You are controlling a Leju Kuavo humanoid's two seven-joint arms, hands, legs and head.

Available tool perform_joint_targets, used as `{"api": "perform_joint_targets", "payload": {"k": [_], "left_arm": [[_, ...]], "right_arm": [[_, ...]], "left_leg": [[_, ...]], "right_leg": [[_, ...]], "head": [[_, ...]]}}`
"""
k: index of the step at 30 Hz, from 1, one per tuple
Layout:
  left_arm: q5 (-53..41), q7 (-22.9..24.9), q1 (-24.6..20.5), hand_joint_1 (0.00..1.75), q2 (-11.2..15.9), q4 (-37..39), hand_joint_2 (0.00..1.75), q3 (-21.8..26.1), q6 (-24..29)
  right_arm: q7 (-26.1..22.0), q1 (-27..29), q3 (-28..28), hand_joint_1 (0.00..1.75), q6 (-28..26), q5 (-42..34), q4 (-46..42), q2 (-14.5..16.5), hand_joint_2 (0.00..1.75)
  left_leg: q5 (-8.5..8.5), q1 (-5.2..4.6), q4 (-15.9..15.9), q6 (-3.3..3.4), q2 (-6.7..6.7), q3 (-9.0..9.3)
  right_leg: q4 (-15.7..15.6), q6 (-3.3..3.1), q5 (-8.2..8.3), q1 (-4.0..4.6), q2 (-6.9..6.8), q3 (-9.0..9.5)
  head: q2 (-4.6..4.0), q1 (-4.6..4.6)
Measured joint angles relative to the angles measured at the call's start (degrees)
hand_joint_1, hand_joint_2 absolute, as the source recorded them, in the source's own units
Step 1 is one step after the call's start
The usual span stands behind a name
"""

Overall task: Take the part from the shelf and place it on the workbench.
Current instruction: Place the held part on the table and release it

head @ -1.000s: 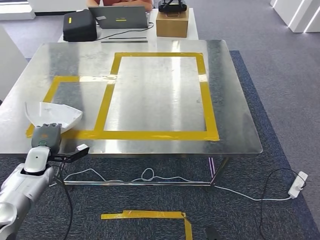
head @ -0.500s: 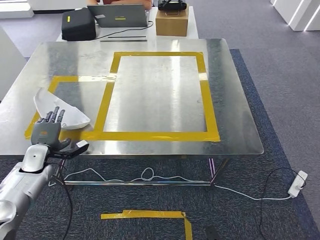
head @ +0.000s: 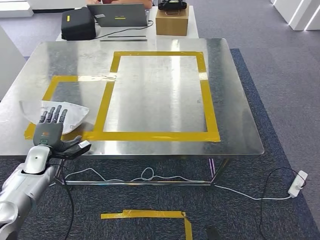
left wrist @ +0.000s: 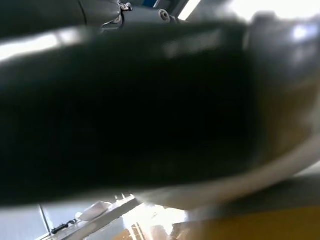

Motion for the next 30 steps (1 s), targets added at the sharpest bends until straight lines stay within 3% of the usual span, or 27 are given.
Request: {"api": "perform_joint_targets", "payload": {"k": [7, 14, 20, 26, 30], "left_arm": [[0.1, -2.1, 0.7, 0.00, -0.1, -3.0, 0.00, 2.6, 4.6], [0.2, -4.1, 1.5, 0.00, -0.4, -6.4, 0.00, 6.3, 5.0], [0.6, -7.9, 2.4, 0.00, -0.7, -10.9, 0.00, 12.3, 5.0], [0.2, -8.0, 3.5, 0.00, -0.7, -13.4, 0.00, 17.0, 5.0], [0.1, -7.5, 4.1, 0.00, -0.4, -13.9, 0.00, 18.7, 5.1]], "right_arm": [[-0.5, 0.1, -0.8, 0.00, -0.1, 0.5, 0.0, 0.0, 0.00], [-0.5, 0.3, -1.0, 0.00, -1.0, 1.6, 0.0, 0.0, 0.00], [-0.5, 0.5, -1.0, 0.00, -2.3, 3.0, 0.0, 0.0, 0.00], [0.0, 0.6, -1.1, 0.00, -2.3, 3.0, 0.0, 0.3, 0.00], [0.1, 0.7, -1.1, 0.00, -2.4, 3.1, 0.0, 0.4, 0.00]], "left_leg": [[-0.02, 0.00, 0.0, 0.00, 0.00, -0.03], [-0.06, -0.02, 0.0, 0.00, 0.00, -0.04], [-0.18, -0.20, 0.1, 0.17, 0.00, -0.05], [-0.52, -0.40, 0.6, 0.71, 0.00, -0.19], [-0.27, -0.28, 0.0, 1.52, 0.03, 0.03]], "right_leg": [[0.0, 0.00, 0.00, 0.00, 0.00, -0.03], [0.0, -0.02, -0.03, -0.03, 0.00, -0.04], [-0.1, 0.09, -0.08, -0.23, 0.00, -0.04], [-0.1, 0.54, -0.19, -0.42, -0.01, 0.05], [-0.1, 1.21, -0.40, -0.49, -0.03, -0.03]], "head": [[0.00, 0.00], [0.00, -0.01], [0.00, -0.01], [0.00, -0.02], [0.00, 0.01]]}}
